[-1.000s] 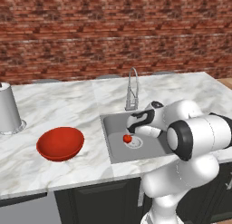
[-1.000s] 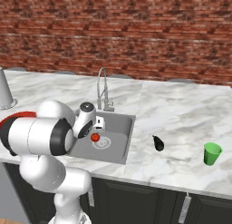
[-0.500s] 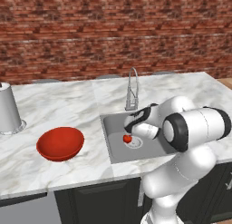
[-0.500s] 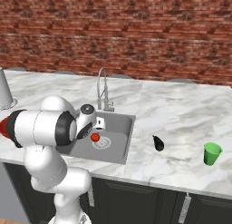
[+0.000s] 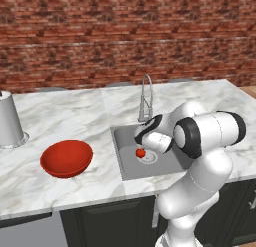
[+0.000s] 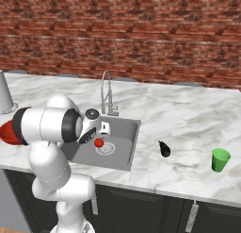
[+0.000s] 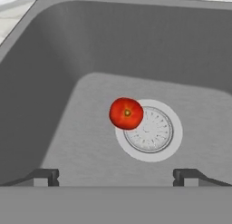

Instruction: Remove the tomato and eggplant from the sink. Then move the bowl and cup from the counter to the sink for washing.

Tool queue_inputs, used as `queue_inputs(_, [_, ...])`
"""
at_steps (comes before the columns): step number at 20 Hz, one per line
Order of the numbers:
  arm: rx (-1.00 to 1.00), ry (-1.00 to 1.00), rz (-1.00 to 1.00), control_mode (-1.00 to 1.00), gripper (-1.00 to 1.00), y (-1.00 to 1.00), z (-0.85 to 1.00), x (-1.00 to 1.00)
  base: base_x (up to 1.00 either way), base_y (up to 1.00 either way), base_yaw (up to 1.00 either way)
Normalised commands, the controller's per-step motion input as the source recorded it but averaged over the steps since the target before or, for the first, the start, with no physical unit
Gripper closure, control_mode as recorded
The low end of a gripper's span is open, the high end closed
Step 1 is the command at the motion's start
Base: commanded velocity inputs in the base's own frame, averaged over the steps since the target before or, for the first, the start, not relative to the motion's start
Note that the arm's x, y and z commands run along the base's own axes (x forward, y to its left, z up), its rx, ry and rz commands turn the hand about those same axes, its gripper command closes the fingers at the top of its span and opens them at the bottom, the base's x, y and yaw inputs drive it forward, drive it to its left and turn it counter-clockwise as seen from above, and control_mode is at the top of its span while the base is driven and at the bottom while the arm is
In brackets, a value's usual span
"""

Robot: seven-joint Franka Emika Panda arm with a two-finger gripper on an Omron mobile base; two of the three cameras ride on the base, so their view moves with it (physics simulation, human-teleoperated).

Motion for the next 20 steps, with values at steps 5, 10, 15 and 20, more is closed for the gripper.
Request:
queue_inputs(5, [0.00,0.00,0.00,-1.00,-1.00,0.01,-0.12,0.14,0.00,0.00,0.00])
queue_inputs(10, [0.00,0.00,0.00,-1.00,-1.00,0.00,-0.13,0.14,0.00,0.00,0.00])
queue_inputs(15, [0.00,0.00,0.00,-1.00,-1.00,0.01,-0.14,0.15,0.00,0.00,0.00])
queue_inputs(20, [0.00,0.00,0.00,-1.00,-1.00,0.00,-0.15,0.14,0.00,0.00,0.00])
